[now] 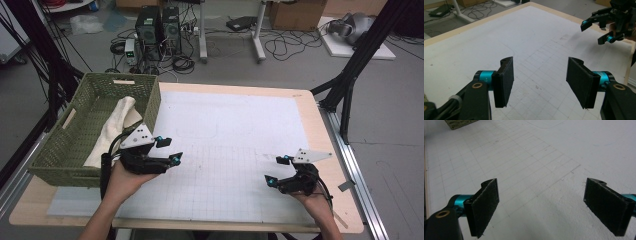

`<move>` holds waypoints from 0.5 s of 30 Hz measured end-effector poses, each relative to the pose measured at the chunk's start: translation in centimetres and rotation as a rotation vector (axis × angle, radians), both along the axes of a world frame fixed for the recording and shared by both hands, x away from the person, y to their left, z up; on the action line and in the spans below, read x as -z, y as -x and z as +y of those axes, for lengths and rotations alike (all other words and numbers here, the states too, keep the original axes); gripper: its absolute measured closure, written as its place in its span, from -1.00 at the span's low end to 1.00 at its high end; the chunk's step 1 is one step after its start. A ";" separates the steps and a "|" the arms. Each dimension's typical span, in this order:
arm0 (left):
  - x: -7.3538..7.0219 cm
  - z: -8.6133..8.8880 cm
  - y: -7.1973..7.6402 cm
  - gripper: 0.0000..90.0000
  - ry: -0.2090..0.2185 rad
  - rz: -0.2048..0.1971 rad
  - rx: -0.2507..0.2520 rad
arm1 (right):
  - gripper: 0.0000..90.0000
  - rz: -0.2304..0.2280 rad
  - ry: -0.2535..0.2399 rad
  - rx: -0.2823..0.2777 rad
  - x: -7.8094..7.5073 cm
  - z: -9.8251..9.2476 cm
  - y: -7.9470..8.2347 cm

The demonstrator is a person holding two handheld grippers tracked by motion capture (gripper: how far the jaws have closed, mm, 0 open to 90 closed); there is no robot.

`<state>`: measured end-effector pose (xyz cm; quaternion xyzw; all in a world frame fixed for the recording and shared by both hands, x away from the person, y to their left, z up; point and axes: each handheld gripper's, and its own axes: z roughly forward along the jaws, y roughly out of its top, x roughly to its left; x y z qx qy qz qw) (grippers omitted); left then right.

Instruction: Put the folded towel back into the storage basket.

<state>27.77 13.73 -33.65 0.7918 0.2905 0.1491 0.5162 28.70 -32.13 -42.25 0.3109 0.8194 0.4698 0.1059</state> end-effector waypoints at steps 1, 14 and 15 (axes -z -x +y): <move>0.1 -0.1 0.0 -0.13 -0.002 0.000 0.003 | -0.72 -0.001 -0.001 0.000 0.0 0.0 0.0; 1.6 -1.8 0.0 -0.15 0.003 0.010 0.020 | -0.72 0.000 0.001 -0.005 0.0 0.1 0.0; 1.8 -1.9 0.0 -0.15 -0.001 0.010 0.020 | -0.72 0.000 0.002 -0.004 0.0 0.1 0.0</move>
